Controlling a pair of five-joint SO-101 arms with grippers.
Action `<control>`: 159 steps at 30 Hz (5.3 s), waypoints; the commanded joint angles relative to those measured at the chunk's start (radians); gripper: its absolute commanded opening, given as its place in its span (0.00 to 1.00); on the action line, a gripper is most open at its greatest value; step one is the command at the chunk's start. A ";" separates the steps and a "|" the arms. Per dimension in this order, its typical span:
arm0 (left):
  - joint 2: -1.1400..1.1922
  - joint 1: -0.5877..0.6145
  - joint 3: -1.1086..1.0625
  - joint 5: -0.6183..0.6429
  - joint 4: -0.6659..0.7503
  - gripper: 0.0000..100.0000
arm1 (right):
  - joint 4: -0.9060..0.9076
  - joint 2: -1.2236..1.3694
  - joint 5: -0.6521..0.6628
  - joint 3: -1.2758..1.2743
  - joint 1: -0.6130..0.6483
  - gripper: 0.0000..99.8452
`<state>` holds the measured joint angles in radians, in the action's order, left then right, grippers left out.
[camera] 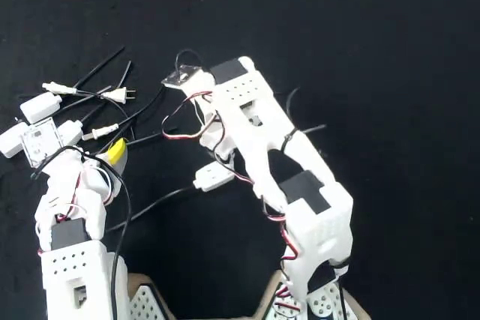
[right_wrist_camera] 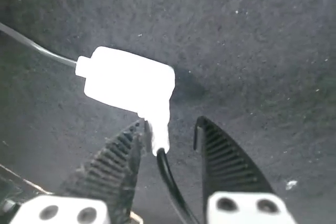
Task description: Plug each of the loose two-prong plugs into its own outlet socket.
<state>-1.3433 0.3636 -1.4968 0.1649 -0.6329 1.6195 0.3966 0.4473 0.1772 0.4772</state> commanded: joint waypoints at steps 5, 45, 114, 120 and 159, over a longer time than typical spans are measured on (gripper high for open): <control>0.003 0.012 0.065 0.011 0.020 0.32 | 0.006 -0.134 0.023 0.045 0.025 0.14; 0.002 0.216 0.097 0.126 0.032 0.32 | -0.407 -0.110 0.758 -0.429 0.084 0.11; 0.003 0.134 0.067 0.068 0.034 0.32 | -0.232 0.906 -0.112 1.492 -1.007 0.19; 0.003 0.134 0.067 0.068 0.034 0.32 | -0.242 0.786 -0.118 1.494 -0.982 0.19; 0.003 0.134 0.067 0.066 0.035 0.32 | 0.117 -0.458 -0.269 0.189 -0.221 0.19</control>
<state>-1.3433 0.5079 -1.4615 0.2401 -0.6160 1.7331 0.0667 0.1895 0.4672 0.2133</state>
